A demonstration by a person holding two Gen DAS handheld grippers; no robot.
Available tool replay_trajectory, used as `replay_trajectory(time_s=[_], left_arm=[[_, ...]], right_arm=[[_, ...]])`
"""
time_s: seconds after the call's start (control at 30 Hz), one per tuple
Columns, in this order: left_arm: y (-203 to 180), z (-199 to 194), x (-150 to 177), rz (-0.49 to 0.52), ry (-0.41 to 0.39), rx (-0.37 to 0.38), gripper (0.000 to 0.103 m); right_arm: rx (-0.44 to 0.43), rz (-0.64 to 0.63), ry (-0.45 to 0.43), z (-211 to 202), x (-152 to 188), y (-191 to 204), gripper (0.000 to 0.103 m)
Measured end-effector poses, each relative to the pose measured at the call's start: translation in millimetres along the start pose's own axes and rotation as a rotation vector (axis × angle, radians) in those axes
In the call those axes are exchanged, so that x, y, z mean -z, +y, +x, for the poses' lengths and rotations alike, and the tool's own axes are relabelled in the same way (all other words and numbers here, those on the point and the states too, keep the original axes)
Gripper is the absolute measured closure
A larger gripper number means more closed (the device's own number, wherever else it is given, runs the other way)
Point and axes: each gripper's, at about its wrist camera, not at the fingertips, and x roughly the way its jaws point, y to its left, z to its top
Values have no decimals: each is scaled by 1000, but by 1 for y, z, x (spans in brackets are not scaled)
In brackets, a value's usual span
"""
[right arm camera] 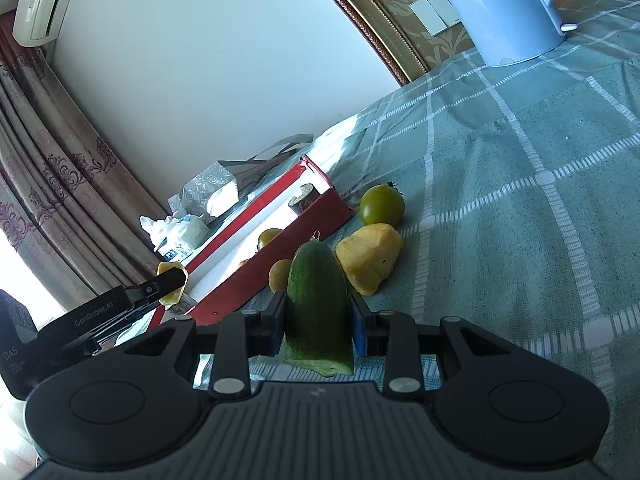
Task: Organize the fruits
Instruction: 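Carry the yellow piece into the tray and open the left gripper while the right gripper holds the cucumber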
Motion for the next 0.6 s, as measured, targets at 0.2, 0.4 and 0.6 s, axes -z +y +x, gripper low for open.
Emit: replay_trajectory(time_s=[0.2,0.4,0.6], left_arm=[[23,36,-9,-31,54,-98,64],[36,50,-3,-51,101,-162,64],[37,55,1,-46,133,-167,63]], right_arm=[[2,4,-4,0,0,-1,71],[4,3,-2,0,0,-1,71],[5,2,-3,0,1,0,71]])
